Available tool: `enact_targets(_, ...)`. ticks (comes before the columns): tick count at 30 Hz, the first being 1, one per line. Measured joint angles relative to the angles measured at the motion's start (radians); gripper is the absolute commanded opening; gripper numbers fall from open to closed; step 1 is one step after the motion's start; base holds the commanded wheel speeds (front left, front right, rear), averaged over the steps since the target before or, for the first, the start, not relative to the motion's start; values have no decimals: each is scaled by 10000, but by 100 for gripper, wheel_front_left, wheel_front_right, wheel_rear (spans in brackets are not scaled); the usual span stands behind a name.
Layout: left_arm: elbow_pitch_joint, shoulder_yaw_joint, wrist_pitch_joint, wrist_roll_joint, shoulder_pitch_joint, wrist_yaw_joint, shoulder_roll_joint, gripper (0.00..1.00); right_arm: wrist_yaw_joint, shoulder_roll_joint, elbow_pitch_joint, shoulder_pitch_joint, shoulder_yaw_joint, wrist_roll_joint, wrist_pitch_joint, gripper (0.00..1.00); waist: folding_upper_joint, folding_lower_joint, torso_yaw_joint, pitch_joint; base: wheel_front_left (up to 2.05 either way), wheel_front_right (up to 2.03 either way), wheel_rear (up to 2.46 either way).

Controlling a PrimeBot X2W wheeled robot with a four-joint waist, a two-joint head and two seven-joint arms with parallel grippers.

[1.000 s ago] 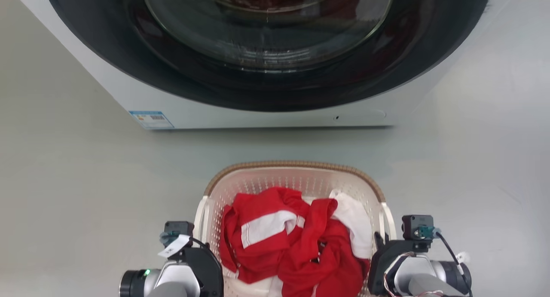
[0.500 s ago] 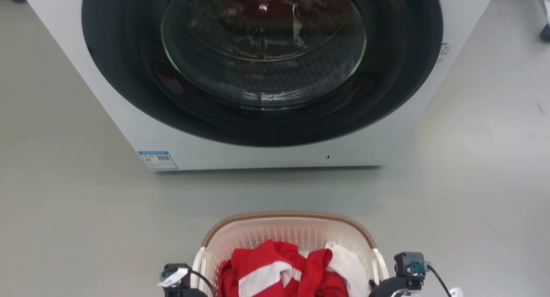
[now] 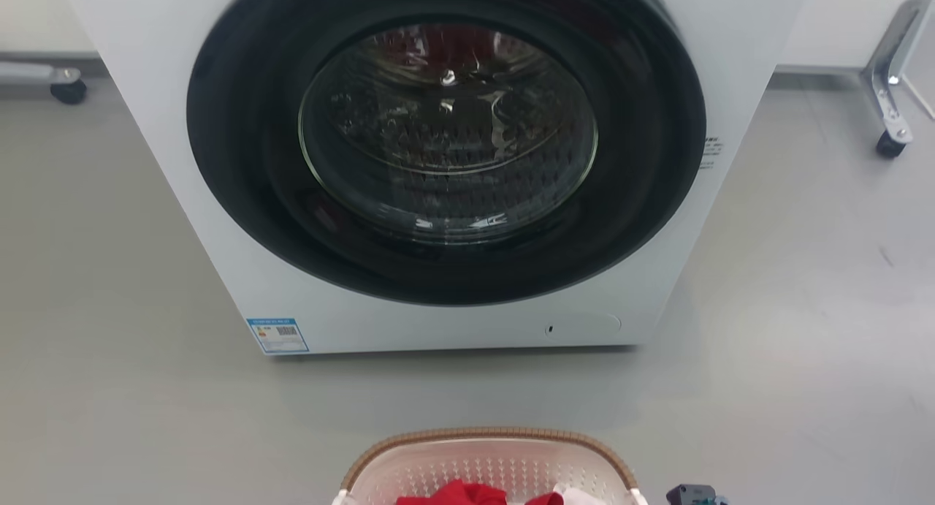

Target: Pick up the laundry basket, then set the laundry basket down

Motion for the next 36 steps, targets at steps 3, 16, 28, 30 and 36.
enact_targets(3, 4, -27, 31, -150, 147, 0, 2, 0, 0, -2, 2, 105, 123, 107, 42, 0, 0, 0, 5, -229, 0, 0, 0)
enact_targets(16, 48, -42, 40, -219, 235, 2, 12, 0, -2, -6, -13, 196, 523, 504, 77, 0, 1, 1, -1, -505, 0, 0, 0)
enact_targets(28, 63, -102, 38, -236, 234, 6, 35, 0, -2, -13, 10, 181, 811, 867, 33, 0, 1, 2, -61, -515, 0, 0, 0)
enact_targets(30, 63, -111, 35, -245, 233, 6, 35, 0, -2, -13, 21, 174, 851, 899, 12, 0, 1, 2, -65, -512, 0, 0, 0)
enact_targets(36, 67, -151, 27, -270, 231, 15, 38, 0, -2, -13, 59, 94, 989, 1032, -13, 0, 1, 2, -68, -505, 0, 0, 0)
